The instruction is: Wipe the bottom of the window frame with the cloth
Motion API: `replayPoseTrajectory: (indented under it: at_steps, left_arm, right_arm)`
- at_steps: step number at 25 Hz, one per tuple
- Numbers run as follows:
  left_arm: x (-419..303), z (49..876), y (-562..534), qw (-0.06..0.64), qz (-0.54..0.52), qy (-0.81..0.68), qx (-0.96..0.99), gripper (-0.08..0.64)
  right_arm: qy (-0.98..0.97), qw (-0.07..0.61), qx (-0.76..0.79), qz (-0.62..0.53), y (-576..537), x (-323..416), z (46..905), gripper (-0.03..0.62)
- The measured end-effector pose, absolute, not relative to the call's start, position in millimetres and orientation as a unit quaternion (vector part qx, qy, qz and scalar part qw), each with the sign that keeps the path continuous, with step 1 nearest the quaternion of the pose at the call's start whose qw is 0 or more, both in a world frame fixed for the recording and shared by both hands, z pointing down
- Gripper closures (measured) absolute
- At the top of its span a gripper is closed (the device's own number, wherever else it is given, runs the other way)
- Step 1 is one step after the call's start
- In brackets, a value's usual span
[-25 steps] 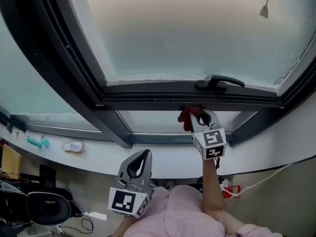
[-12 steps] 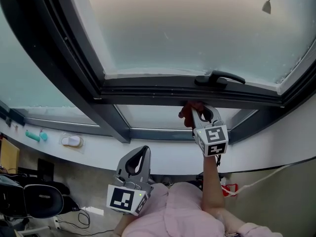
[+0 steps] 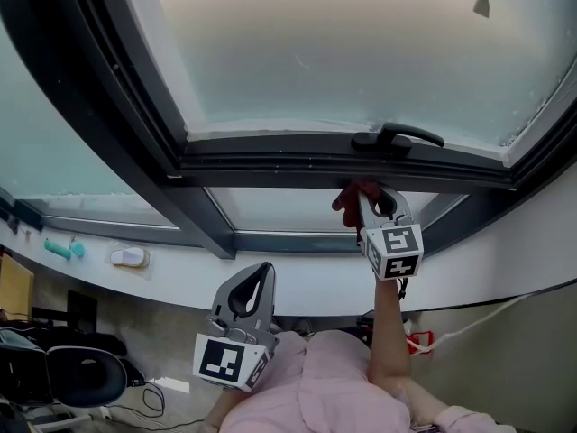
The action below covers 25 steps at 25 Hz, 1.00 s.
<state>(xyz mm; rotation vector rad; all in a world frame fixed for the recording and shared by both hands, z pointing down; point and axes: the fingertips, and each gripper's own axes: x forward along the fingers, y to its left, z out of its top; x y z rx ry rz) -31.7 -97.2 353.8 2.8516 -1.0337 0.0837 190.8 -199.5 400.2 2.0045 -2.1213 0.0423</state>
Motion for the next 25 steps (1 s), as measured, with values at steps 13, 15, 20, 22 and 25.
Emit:
replayPoseTrajectory:
  at_steps: [13, 15, 20, 22, 25]
  left_arm:
    - [-44, 351, -100, 0.051, 0.025, -0.356, 0.933, 0.565]
    - [-44, 351, -100, 0.049, 0.024, -0.357, 0.933, 0.565]
    - [-49, 355, -101, 0.056, 0.025, -0.361, 0.930, 0.565]
    - [-49, 356, -103, 0.056, 0.025, -0.360, 0.931, 0.565]
    - [-47, 356, -104, 0.057, 0.024, -0.356, 0.932, 0.565]
  right_arm:
    - [-0.722, 0.111, 0.683, 0.014, -200, 192, 399, 0.536]
    - [-0.721, 0.110, 0.684, 0.012, -200, 192, 398, 0.535]
    - [-0.722, 0.111, 0.683, 0.013, -199, 191, 400, 0.537]
    - [-0.722, 0.111, 0.683, 0.012, -200, 191, 400, 0.535]
    - [-0.719, 0.113, 0.686, 0.011, -200, 193, 400, 0.535]
